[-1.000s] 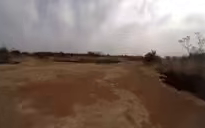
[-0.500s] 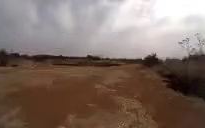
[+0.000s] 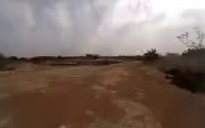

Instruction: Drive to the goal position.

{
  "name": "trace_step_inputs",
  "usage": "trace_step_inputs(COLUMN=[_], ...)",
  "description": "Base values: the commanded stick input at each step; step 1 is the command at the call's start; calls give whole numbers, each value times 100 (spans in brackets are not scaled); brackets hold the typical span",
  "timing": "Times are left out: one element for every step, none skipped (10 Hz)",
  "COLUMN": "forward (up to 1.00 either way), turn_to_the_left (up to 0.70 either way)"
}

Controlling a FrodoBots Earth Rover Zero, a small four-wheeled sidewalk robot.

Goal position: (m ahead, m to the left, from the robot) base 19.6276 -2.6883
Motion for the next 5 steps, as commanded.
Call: trace_step_inputs(forward=[50, 50, 50, 50, 50], turn_to_the_left=[0, 0, 0, 0, 0])
